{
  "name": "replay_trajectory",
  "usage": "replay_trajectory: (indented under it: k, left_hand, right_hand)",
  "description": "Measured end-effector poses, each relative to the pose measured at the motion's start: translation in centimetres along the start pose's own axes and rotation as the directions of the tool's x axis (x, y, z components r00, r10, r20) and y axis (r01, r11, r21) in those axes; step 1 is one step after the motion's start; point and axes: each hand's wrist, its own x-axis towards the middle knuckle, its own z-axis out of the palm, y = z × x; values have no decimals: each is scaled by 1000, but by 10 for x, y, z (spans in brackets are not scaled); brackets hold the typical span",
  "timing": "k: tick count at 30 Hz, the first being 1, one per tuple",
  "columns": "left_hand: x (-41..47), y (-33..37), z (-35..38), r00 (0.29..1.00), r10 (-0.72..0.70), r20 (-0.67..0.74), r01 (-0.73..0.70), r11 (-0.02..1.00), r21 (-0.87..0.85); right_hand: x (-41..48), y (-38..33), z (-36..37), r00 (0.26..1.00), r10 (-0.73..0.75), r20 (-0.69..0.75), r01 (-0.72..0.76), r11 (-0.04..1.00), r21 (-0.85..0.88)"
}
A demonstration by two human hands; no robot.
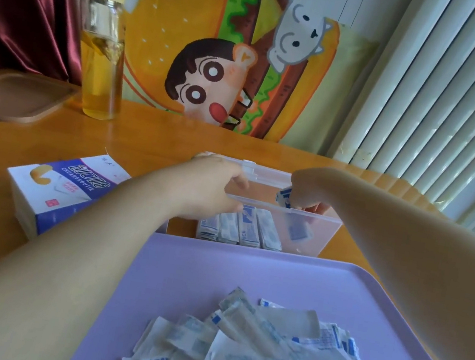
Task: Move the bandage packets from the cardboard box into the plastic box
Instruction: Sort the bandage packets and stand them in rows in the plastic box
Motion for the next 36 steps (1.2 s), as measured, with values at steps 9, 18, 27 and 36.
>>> replay_trajectory:
  k: [9,18,27,36]
  left_hand:
    - [1,1,3,1000,-12,18,12,1000,-1]
    - [-3,6,2,999,-19,36,19,1000,0]
    - [-1,7,6,999,-22,44,21,999,27]
    - [0,8,7,1000,-17,25,16,998,67]
  right_hand:
    - [2,-12,11,992,82,99,-85,996,29]
    - [7,-19,13,990,138,39,-136,990,-41]
    - [5,-14,12,991,109,75,-109,994,-2]
    - [8,-7,12,994,37,101,-55,982,181]
